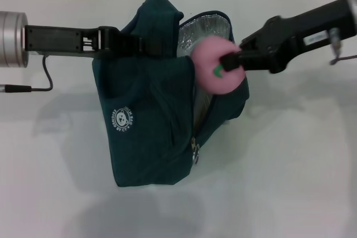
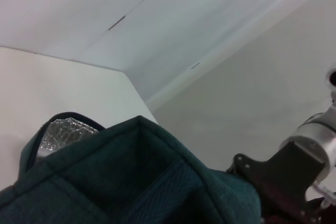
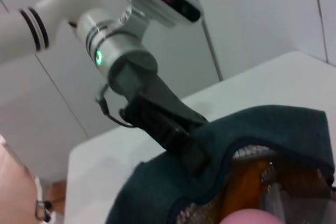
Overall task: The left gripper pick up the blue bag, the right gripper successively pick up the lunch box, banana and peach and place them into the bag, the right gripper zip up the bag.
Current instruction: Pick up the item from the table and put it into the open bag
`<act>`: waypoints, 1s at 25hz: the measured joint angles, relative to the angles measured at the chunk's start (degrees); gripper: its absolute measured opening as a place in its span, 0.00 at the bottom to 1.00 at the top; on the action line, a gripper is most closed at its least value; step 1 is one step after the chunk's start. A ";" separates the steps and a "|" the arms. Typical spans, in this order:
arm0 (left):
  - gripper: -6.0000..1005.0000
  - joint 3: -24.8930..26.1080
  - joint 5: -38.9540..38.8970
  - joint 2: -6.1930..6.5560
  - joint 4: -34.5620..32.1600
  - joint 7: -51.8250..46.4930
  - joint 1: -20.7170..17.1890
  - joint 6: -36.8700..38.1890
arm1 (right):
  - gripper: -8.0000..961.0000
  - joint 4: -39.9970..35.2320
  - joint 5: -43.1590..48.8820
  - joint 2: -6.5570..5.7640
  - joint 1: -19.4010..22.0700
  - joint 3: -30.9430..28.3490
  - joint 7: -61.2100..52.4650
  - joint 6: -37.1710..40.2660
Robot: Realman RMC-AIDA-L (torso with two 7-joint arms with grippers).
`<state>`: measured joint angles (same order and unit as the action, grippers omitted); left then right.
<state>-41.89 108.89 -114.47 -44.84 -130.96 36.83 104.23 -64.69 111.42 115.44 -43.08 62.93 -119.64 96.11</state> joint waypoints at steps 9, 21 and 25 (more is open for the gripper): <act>0.08 -0.03 -0.36 0.05 0.04 0.44 0.00 0.00 | 0.07 1.06 -4.17 0.16 -0.63 3.03 2.46 -3.11; 0.08 -0.03 -0.38 0.09 0.02 0.50 0.02 0.00 | 0.35 3.09 -4.22 0.10 -1.30 4.69 2.65 -3.07; 0.08 -0.03 -0.41 0.11 0.02 0.52 0.03 -0.01 | 0.43 2.77 -4.41 0.09 -0.44 4.21 2.71 -3.06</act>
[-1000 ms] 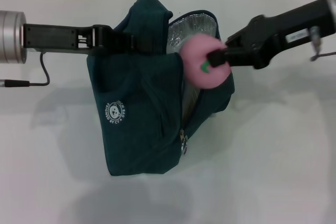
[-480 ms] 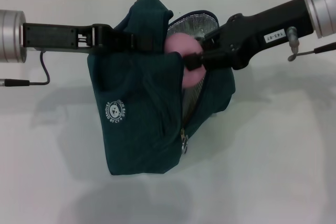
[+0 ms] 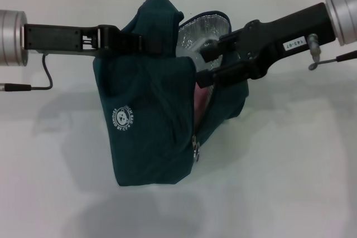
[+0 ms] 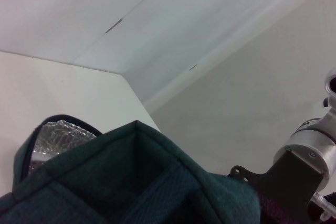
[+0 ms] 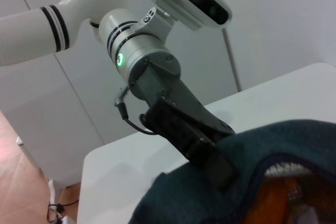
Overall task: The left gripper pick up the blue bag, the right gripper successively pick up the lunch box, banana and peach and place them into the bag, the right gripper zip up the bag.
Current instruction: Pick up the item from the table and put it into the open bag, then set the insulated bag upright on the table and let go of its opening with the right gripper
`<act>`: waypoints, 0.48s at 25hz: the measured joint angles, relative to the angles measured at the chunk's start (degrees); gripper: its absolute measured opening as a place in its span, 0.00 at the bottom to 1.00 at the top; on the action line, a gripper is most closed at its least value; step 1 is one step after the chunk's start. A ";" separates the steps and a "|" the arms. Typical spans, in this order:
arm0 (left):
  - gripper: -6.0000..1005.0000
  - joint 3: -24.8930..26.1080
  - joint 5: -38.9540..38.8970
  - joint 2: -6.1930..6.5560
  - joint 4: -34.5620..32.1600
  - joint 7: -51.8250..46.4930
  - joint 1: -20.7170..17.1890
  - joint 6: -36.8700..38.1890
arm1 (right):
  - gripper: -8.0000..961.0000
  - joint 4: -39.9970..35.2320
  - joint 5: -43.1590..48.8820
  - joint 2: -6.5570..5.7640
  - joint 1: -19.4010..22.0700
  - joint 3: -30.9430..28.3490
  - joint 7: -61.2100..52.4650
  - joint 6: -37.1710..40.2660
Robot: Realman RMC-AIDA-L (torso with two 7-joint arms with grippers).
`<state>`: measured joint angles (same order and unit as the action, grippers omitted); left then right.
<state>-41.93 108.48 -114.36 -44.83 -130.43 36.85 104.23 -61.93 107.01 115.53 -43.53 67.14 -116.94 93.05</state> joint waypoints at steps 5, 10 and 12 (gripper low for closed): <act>0.08 0.05 -0.02 0.02 0.00 0.01 -0.01 0.00 | 0.62 -0.61 -0.39 -0.13 1.88 -1.98 -0.04 0.34; 0.08 0.00 -0.05 0.02 0.00 0.01 -0.03 0.00 | 0.81 -0.29 -6.18 -0.29 7.91 -13.04 -2.51 4.25; 0.08 0.00 -0.05 0.02 0.00 0.06 -0.03 0.00 | 0.81 0.49 -7.76 -0.34 10.62 -16.33 -4.65 4.61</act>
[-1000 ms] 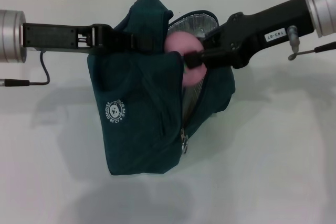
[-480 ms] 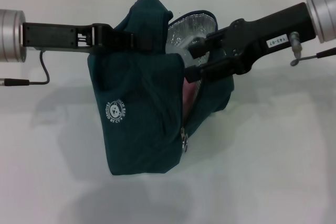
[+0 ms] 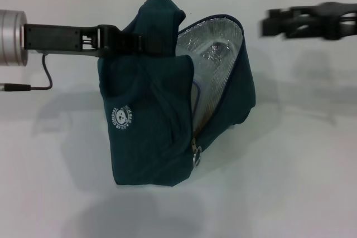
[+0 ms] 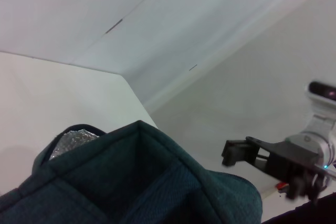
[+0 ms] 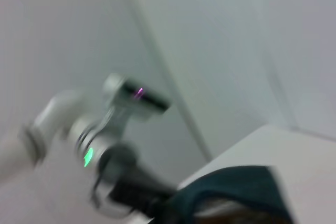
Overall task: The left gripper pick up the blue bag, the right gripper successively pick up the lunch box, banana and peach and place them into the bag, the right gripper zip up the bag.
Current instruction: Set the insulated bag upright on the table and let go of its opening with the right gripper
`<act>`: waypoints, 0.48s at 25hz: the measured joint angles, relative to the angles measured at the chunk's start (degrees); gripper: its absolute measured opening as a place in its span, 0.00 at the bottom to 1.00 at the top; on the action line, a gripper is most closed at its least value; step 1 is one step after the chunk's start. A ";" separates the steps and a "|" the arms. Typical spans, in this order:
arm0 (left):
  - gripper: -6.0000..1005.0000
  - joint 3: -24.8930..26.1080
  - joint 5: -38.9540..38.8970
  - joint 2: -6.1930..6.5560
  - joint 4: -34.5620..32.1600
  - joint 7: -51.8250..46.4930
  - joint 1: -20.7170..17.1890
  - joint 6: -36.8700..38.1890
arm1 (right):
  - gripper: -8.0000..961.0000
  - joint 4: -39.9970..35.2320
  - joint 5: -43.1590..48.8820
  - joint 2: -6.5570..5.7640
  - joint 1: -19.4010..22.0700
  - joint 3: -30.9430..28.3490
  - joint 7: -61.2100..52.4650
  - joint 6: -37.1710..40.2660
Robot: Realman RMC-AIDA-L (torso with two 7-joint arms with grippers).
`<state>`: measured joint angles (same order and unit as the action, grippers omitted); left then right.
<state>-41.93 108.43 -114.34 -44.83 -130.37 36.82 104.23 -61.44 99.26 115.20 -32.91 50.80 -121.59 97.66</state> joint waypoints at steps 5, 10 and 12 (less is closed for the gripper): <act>0.08 0.00 0.00 -0.07 0.00 0.02 -0.05 0.00 | 0.80 7.70 -1.16 -0.40 5.67 -5.83 -2.02 -1.08; 0.08 -0.01 0.00 -0.31 0.00 0.12 0.01 0.00 | 0.80 22.43 -1.19 -0.74 5.52 -8.49 -0.45 -4.78; 0.08 -0.07 0.03 -0.39 0.00 0.34 0.14 0.00 | 0.80 26.55 -1.20 -0.53 4.36 -8.43 0.29 -7.36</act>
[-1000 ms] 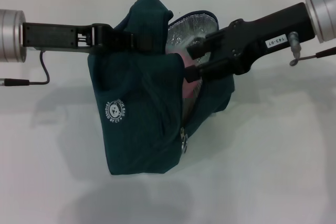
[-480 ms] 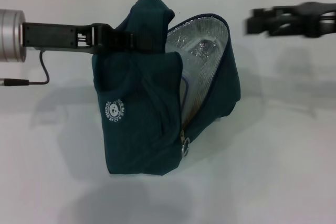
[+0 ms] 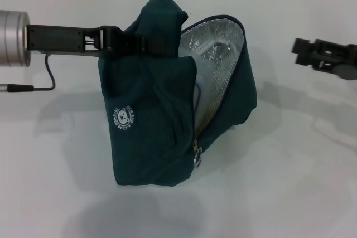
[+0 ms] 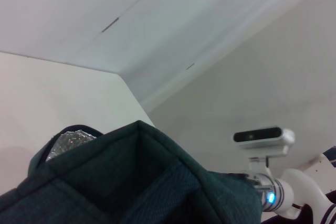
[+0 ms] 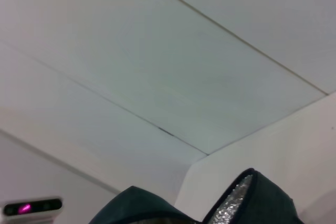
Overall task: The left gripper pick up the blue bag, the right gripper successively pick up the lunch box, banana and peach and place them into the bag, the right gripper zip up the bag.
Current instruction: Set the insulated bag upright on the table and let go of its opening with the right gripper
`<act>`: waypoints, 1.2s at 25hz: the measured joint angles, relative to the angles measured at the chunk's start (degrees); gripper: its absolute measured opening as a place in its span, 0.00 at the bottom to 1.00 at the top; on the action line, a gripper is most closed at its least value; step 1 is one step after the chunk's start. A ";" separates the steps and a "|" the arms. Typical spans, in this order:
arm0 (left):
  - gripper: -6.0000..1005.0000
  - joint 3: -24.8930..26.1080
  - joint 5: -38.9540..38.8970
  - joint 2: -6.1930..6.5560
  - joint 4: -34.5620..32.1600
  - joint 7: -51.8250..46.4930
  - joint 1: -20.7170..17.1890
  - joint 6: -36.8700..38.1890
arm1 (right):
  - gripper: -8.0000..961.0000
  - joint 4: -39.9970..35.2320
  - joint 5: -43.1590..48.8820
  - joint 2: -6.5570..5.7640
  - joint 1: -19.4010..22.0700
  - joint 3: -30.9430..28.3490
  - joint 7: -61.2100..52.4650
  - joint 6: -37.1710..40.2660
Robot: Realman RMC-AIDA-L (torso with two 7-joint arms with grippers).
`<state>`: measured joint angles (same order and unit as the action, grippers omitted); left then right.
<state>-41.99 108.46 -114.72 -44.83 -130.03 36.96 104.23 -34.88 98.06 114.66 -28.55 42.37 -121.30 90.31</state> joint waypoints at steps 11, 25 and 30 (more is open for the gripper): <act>0.08 -0.24 0.16 -0.18 0.70 1.34 0.39 0.08 | 0.77 12.23 -1.62 0.74 -9.61 4.08 2.68 -7.03; 0.09 -0.90 -0.02 -0.32 0.71 1.45 0.42 0.09 | 0.62 11.83 -3.09 1.25 -10.30 11.25 5.89 -10.21; 0.09 -0.90 -0.07 -0.36 0.71 1.40 0.57 0.09 | 0.52 11.86 -3.30 1.27 -10.28 11.08 7.24 -9.89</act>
<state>-42.89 108.39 -115.08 -44.12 -128.63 37.53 104.32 -23.03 94.76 115.93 -38.83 53.44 -114.06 80.42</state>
